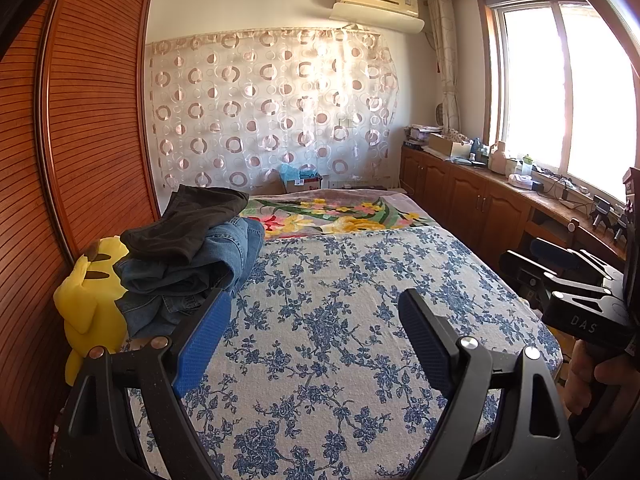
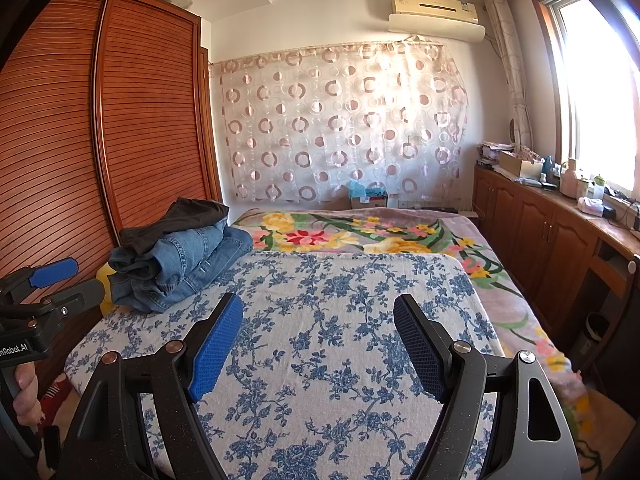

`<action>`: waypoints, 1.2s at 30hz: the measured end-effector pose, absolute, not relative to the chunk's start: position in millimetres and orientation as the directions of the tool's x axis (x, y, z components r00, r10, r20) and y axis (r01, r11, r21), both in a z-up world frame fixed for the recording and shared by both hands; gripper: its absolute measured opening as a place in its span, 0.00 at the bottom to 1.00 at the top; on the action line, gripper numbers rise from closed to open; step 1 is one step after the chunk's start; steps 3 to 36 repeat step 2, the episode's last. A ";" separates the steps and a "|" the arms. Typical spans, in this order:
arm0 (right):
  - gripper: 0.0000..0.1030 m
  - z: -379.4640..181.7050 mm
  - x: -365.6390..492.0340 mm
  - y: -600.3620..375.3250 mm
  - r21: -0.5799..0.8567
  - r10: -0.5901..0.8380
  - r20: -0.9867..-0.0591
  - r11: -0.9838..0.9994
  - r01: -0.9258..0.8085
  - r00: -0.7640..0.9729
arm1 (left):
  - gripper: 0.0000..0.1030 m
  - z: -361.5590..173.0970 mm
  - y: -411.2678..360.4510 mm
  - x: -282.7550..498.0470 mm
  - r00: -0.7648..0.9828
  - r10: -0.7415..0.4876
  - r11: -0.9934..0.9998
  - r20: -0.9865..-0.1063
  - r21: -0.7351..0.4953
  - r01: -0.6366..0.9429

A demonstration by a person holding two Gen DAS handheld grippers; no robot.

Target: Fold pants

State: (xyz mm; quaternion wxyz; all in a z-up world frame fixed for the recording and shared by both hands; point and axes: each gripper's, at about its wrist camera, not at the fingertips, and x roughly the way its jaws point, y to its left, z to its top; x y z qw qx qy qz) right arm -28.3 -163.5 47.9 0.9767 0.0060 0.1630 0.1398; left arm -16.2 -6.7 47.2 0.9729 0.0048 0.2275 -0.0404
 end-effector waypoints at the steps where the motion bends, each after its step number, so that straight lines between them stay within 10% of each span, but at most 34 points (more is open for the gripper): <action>1: 0.77 48.0 -28.2 -162.9 0.058 0.275 -0.317 0.961 -0.271 0.908 | 0.84 46.7 -6.5 -16.3 0.893 -0.077 0.997 -0.443 -0.010 0.081; 36: 0.77 48.1 -28.0 -162.7 0.059 0.275 -0.317 0.961 -0.271 0.908 | 0.84 46.8 -6.5 -16.1 0.893 -0.077 0.997 -0.443 -0.010 0.081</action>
